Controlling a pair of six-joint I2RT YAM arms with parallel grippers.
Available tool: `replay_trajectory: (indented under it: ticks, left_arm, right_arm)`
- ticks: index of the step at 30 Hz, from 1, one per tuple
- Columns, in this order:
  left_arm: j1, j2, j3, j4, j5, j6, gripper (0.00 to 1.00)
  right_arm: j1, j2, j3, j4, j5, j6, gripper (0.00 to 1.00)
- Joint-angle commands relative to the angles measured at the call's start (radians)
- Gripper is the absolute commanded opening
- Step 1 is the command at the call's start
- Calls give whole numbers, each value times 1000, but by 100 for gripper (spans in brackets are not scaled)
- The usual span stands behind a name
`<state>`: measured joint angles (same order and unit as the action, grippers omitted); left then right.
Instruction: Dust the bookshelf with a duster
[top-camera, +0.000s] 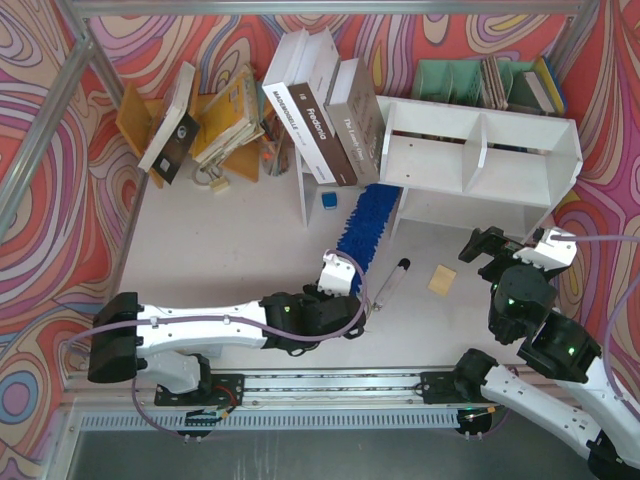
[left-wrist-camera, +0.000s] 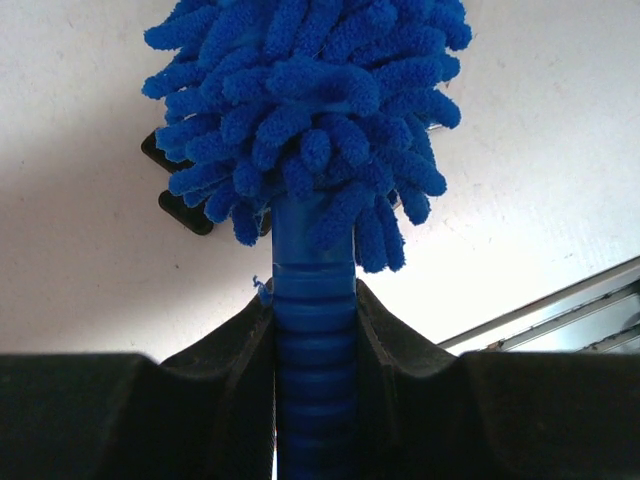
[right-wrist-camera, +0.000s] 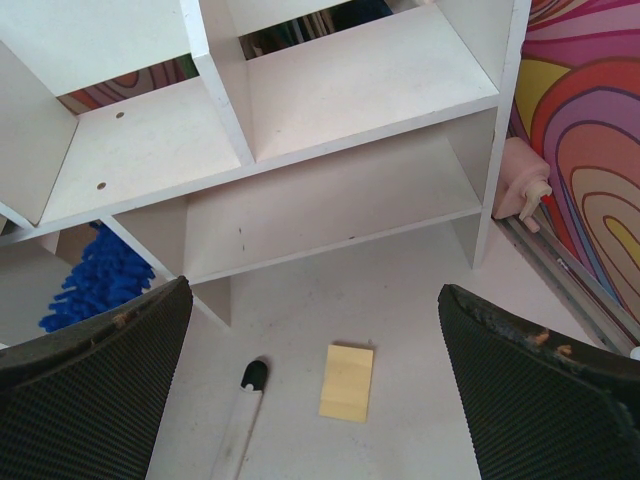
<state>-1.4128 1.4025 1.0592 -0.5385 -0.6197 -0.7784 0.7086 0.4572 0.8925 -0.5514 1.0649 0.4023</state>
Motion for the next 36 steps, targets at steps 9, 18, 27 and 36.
replay_trajectory:
  ticks: [9,18,27,36]
  left_arm:
    - [-1,42,9,-21,111,-34,0]
    - [-8,-49,83,-127,92,-18,0]
    - [-20,-62,114,-188,78,-71,0]
    - [-23,-23,-20,-193,198,-93,0]
  right_arm:
    - [8,-5,-4,-3,21,16,99]
    - [7,3,-4,-2,17,16,99]
    - [8,8,-5,-1,18,14,99]
    - [8,11,-7,8,18,5,99]
